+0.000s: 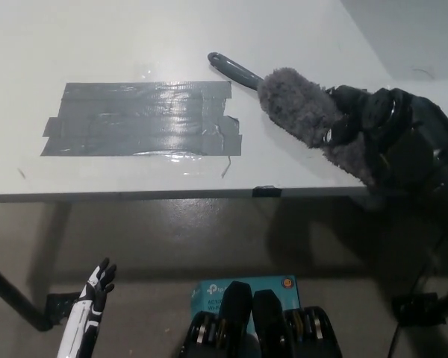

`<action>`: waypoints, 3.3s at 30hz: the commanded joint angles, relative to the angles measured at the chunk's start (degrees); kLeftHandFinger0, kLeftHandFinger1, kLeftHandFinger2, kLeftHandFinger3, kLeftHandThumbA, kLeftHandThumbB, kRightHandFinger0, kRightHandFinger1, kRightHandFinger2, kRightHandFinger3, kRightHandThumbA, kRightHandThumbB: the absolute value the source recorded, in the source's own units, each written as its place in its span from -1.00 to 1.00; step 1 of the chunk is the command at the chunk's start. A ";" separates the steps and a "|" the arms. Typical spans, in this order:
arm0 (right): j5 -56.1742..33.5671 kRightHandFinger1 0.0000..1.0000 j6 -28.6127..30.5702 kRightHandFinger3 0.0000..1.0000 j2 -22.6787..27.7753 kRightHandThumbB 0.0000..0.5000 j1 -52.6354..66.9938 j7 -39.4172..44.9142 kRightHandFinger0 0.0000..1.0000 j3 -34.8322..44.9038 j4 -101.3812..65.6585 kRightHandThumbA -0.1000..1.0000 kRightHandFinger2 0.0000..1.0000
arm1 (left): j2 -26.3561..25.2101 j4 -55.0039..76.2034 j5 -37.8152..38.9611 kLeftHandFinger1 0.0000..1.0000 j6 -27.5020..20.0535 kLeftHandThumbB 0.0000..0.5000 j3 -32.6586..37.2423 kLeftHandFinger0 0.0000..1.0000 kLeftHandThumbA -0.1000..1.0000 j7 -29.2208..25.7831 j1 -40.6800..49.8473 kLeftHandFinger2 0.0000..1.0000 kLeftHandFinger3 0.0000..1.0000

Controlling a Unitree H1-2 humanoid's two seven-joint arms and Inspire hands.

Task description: A grey duster is kept infront of the robot in the middle of the table and the robot extends its right arm to grab the duster, picks it up and hands it to a person

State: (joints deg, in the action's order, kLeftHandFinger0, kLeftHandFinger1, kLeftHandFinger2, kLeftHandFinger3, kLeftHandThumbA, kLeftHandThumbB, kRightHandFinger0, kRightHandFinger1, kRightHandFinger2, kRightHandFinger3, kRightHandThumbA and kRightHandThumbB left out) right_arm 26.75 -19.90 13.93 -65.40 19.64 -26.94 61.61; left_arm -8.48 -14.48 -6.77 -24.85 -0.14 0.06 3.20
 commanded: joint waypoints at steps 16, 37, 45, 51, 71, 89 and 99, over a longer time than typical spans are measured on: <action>-10.75 -0.24 -2.20 0.55 1.68 -0.14 8.93 2.68 -1.00 15.66 -14.77 -1.00 0.56 | -0.42 1.26 -0.07 1.00 -2.08 0.69 -0.42 1.00 1.00 -0.76 -0.03 1.00 1.00; -73.27 -0.24 -7.03 1.00 -7.59 -0.36 26.50 -5.03 -1.00 33.50 -45.45 -1.00 0.77 | -0.54 0.68 -0.43 1.00 -2.08 0.64 -0.35 1.00 1.00 -1.10 -0.67 1.00 1.00; -85.08 -0.30 -7.03 1.00 -9.81 -0.39 33.93 -14.07 -1.00 28.94 -58.68 -1.00 0.76 | -0.53 1.02 -0.73 1.00 -2.08 0.59 -0.56 1.00 1.00 -1.11 -0.74 1.00 1.00; -90.33 -0.25 -7.03 1.00 -10.24 -0.51 35.70 -14.94 -1.00 27.36 -60.40 -1.00 0.76 | -0.72 1.06 -0.88 1.00 -2.08 0.63 -0.69 1.00 1.00 -1.04 -0.90 1.00 1.00; -96.73 -0.14 -7.03 1.00 -12.33 -0.51 40.20 -19.54 -1.00 24.01 -63.28 -1.00 0.74 | -0.74 1.09 -0.46 1.00 -1.95 0.62 -0.84 1.00 1.00 -0.87 -1.14 1.00 1.00; -103.11 -0.04 -7.03 1.00 -12.95 -0.56 38.64 -25.28 -1.00 21.31 -65.85 -1.00 0.72 | -0.98 1.29 -0.51 1.00 -1.96 0.61 -0.99 1.00 1.00 -0.89 -1.63 1.00 1.00; -105.20 -0.04 -7.03 1.00 -13.66 -0.61 36.49 -29.00 -1.00 20.58 -65.98 -1.00 0.69 | -1.10 1.94 -0.48 1.00 -1.35 0.60 -0.90 1.00 1.00 -0.60 -1.88 1.00 1.00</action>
State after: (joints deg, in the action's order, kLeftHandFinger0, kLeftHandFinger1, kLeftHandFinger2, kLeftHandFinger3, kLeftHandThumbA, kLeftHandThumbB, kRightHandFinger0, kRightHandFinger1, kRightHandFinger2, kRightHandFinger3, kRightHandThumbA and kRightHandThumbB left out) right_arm -59.60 -27.08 2.29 -21.82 -1.07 -4.64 4.61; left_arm -8.23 -16.30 -6.93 -24.64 -0.27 -0.07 2.80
